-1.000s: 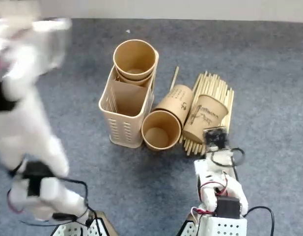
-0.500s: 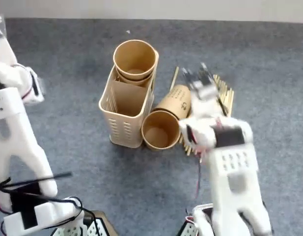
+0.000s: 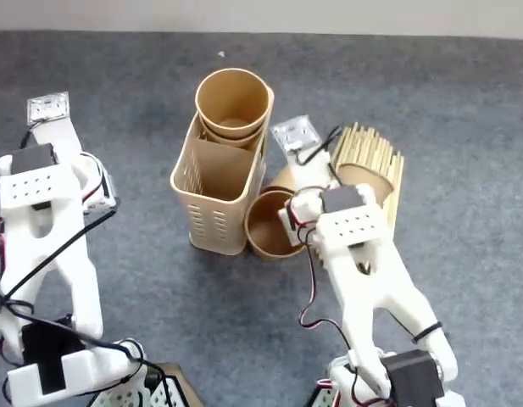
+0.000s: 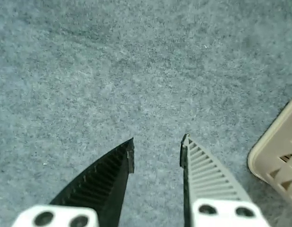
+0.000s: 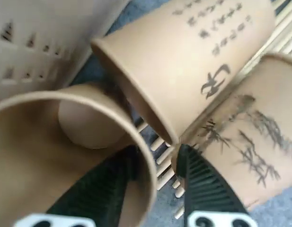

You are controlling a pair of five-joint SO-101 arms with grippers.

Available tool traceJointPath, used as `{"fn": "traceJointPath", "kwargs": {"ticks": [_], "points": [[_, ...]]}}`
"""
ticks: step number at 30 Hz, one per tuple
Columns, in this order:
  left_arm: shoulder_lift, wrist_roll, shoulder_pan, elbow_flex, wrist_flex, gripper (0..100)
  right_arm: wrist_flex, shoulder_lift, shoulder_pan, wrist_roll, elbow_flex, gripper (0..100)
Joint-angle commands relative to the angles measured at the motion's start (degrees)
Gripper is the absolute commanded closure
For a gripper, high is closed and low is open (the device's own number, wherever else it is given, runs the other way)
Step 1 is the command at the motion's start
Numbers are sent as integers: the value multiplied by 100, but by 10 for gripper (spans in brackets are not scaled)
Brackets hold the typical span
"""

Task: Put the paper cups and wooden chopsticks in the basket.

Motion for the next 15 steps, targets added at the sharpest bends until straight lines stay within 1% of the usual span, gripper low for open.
{"fn": "traceJointPath", "kwargs": {"ticks": [1, 2, 5, 8, 11, 15], "points": [[-189, 53, 101, 22, -141, 810, -198, -48, -22, -62, 136, 998], [-189, 53, 101, 110, -229, 810, -189, -48, 13, -62, 84, 986], [-224, 62, 101, 391, -607, 810, -66, -48, 180, -62, -189, 995], [-224, 62, 101, 541, -835, 810, 664, -48, 444, -53, -1059, 992], [-224, 62, 101, 558, -870, 810, 1701, -48, 629, -53, -2545, 992], [-198, 62, 101, 558, -897, 810, 3099, 4, 629, -53, -5279, 992]]}}
